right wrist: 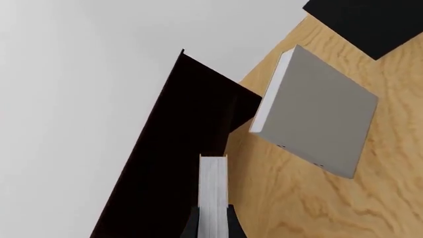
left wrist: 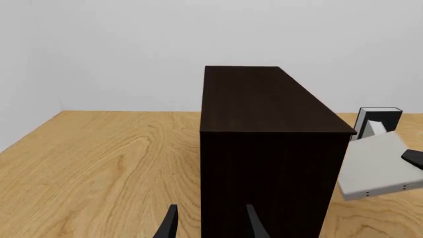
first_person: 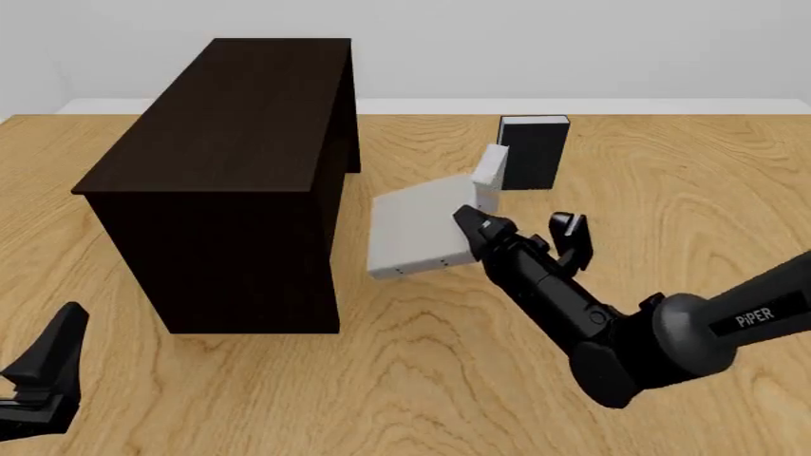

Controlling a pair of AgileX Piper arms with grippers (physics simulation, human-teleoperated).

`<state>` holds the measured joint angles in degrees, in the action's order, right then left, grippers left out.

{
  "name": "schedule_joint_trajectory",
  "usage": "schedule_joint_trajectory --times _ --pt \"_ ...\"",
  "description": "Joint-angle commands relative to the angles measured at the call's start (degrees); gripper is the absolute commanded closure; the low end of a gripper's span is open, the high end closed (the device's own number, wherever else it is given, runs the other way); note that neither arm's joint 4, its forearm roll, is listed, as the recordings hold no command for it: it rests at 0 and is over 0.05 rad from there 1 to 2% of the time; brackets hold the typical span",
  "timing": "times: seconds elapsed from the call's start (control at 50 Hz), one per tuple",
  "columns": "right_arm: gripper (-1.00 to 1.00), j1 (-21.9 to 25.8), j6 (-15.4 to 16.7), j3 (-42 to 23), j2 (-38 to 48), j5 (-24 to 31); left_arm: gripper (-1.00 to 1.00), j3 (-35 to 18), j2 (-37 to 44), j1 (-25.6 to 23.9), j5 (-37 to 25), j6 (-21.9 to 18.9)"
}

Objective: Pick up the book on the right and place it under the cabinet shelf.

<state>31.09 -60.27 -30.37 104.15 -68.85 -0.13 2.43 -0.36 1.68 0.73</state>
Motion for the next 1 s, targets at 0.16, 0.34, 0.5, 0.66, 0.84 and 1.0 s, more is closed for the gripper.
schedule_joint_trajectory --times 0.16,0.34,0.5,0.66,0.84,1.0 --pt "1.0 0.7 -2.9 -5.1 5.2 -1.0 -1.0 0.0 0.0 0.0 -0.1 0.1" --pt "1.0 1.3 -3.7 -7.0 8.0 -1.0 -1.0 0.0 -0.2 0.0 -0.3 0.1" --pt "1.0 1.6 -4.4 -9.0 11.1 -1.0 -1.0 -0.1 -0.4 0.0 -0.5 0.1" --pt "1.0 1.9 -5.2 -10.9 13.8 -1.0 -1.0 -0.2 -0.4 0.0 -0.7 0.0" --pt "1.0 1.7 -5.6 -11.8 15.5 -1.0 -1.0 -0.1 -0.6 0.0 -0.6 0.0" --pt "1.0 1.3 -5.6 -12.2 16.9 -1.0 -1.0 -0.1 -0.5 0.0 -0.6 0.0"
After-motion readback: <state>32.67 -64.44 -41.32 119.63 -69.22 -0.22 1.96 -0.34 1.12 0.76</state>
